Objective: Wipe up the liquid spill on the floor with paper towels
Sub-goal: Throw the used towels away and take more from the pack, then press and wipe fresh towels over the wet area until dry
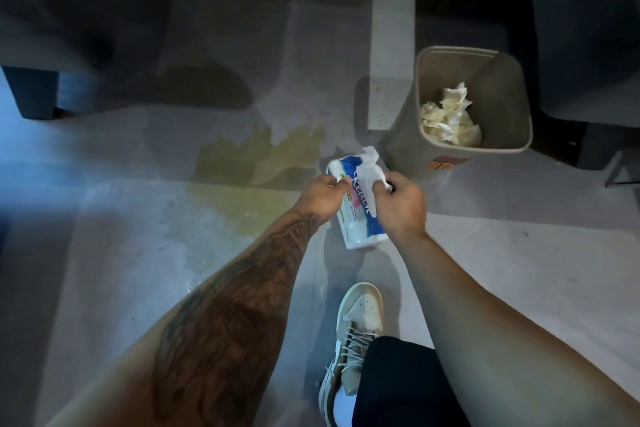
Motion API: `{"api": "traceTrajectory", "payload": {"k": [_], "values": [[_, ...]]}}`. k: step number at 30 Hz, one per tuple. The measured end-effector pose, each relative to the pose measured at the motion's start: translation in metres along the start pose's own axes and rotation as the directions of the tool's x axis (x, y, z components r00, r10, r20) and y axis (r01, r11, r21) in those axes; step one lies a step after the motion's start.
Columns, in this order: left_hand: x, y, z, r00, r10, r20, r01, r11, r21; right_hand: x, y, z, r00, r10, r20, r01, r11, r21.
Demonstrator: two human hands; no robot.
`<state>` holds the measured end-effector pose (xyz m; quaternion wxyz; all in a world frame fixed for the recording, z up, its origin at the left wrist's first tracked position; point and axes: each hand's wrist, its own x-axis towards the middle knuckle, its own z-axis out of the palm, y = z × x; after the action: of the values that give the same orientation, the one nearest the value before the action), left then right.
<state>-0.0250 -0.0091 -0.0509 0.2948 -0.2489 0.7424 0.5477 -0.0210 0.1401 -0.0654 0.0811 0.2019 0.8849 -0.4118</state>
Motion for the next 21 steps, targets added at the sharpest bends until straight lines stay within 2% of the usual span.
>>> {"api": "traceTrajectory", "payload": {"k": [3,5,9,11,13,16,18,21], "values": [[-0.007,0.014,0.001,0.998,-0.029,0.05,0.032,0.998,-0.059,-0.008,-0.014,-0.008,0.991,-0.065,-0.115,0.072,0.995,0.063],[-0.01,0.022,0.002,0.993,-0.047,0.106,0.062,0.989,-0.136,-0.014,-0.022,-0.011,0.972,-0.164,-0.168,0.175,0.983,0.05],[-0.018,0.038,0.0,0.954,0.012,0.299,0.11,0.915,-0.387,-0.035,-0.04,-0.016,0.899,-0.403,-0.17,0.396,0.915,-0.073],[-0.023,0.047,-0.005,0.957,0.038,0.287,0.09,0.902,-0.422,-0.042,-0.046,-0.014,0.88,-0.458,-0.126,0.447,0.888,-0.108],[-0.021,0.049,-0.009,0.987,0.019,0.158,0.056,0.89,-0.453,-0.048,-0.05,-0.011,0.864,-0.501,-0.04,0.496,0.863,-0.092],[-0.014,0.044,-0.021,0.983,-0.033,-0.18,-0.034,0.934,-0.355,-0.06,-0.045,-0.003,0.83,-0.555,0.057,0.558,0.828,-0.057],[-0.012,0.038,-0.032,0.94,-0.043,-0.338,-0.04,0.972,-0.233,-0.061,-0.033,0.003,0.892,-0.452,0.019,0.451,0.892,0.024],[-0.005,0.023,-0.051,0.903,-0.054,-0.426,-0.027,0.983,-0.181,-0.045,-0.009,0.011,0.979,-0.175,-0.107,0.184,0.98,0.08]]}}
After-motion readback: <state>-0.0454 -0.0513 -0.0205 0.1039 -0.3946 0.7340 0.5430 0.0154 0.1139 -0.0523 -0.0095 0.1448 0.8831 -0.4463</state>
